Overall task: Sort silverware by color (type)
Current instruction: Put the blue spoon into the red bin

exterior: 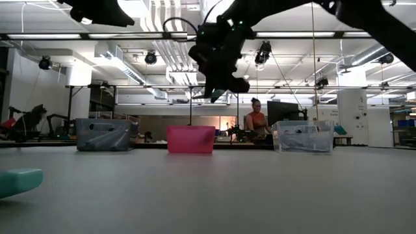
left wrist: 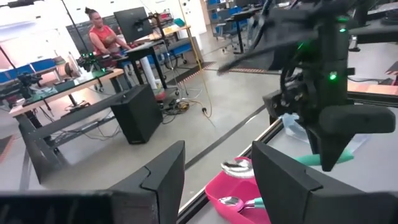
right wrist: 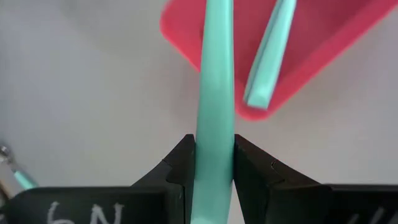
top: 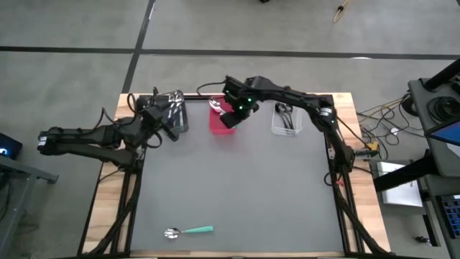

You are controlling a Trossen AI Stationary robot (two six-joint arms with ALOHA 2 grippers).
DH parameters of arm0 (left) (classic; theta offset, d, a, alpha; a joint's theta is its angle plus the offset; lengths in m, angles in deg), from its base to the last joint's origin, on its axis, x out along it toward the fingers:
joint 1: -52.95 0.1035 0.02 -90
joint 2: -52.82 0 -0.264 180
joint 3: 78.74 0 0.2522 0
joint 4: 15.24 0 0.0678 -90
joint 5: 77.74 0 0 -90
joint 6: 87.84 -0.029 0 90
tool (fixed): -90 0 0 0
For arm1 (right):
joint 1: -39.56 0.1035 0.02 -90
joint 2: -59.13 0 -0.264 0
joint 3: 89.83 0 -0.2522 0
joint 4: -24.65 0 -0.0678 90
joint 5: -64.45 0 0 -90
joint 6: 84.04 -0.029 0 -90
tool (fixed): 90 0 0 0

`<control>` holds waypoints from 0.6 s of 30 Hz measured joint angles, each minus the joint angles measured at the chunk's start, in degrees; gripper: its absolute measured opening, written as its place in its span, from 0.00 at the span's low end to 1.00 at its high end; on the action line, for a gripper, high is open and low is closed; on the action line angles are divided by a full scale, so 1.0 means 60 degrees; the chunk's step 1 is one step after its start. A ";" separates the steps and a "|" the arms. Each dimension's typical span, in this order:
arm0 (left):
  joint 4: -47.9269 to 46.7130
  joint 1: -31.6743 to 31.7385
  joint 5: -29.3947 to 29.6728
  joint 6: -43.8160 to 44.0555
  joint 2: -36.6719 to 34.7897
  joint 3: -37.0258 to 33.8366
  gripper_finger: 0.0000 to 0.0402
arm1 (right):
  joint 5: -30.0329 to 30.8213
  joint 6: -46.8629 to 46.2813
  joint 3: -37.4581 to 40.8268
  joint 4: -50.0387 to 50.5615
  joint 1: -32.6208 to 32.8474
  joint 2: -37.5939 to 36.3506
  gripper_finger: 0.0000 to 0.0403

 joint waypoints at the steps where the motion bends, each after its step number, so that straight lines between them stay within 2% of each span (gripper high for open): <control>1: -0.0048 0.0000 -0.0001 0.0017 -0.0034 0.0000 0.41 | -0.0195 -0.0006 -0.0249 0.0304 -0.0050 0.0191 0.18; 6: -0.0401 0.0000 -0.0005 0.0206 -0.0091 -0.0003 0.41 | -0.1014 -0.0097 -0.1223 0.1583 -0.0232 0.1016 0.18; 11: -0.0456 0.0000 -0.0002 0.0244 -0.0064 -0.0004 0.41 | -0.1786 -0.0344 -0.1712 0.2079 -0.0402 0.1675 0.18; 18: -0.0494 0.0000 -0.0005 0.0244 -0.0055 -0.0009 0.41 | -0.1935 -0.0669 -0.1823 0.2349 -0.0676 0.2165 0.18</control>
